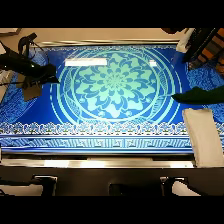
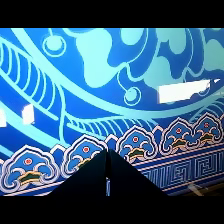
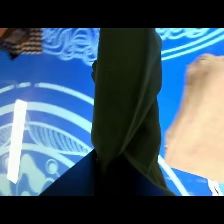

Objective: Fold the clothes and pants, and hang the long-sleeved shirts on hangers.

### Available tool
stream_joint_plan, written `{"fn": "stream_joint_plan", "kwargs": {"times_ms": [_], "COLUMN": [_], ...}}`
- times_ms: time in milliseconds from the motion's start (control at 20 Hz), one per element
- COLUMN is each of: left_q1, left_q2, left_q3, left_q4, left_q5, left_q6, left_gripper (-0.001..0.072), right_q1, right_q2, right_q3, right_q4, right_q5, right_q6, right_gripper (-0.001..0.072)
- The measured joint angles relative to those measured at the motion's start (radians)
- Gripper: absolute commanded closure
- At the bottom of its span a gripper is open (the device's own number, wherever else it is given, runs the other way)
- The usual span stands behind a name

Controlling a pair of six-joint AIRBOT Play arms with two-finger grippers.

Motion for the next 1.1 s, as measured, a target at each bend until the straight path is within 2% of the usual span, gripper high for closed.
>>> {"fn": "stream_joint_plan", "kwargs": {"times_ms": [300,600,1100], "left_q1": [-0.002,-0.002,-0.002], "left_q2": [0.000,0.000,0.000], "left_q3": [0.000,0.000,0.000], "left_q4": [0.000,0.000,0.000], "left_q5": [-0.005,-0.014,-0.016], "left_q6": [0.002,0.002,0.003], "left_gripper": [0.0688,0.0688,0.0688], "right_q1": [-0.001,-0.001,-0.001], "right_q2": [0.075,0.092,0.146], "right_q3": [0.000,-0.069,-0.415], "right_q4": [-0.204,-0.381,-0.534], "right_q5": [0.233,0.403,0.443], "right_q6": [0.102,0.082,0.060], "right_gripper": [0.0687,0.0687,0.0686]}}
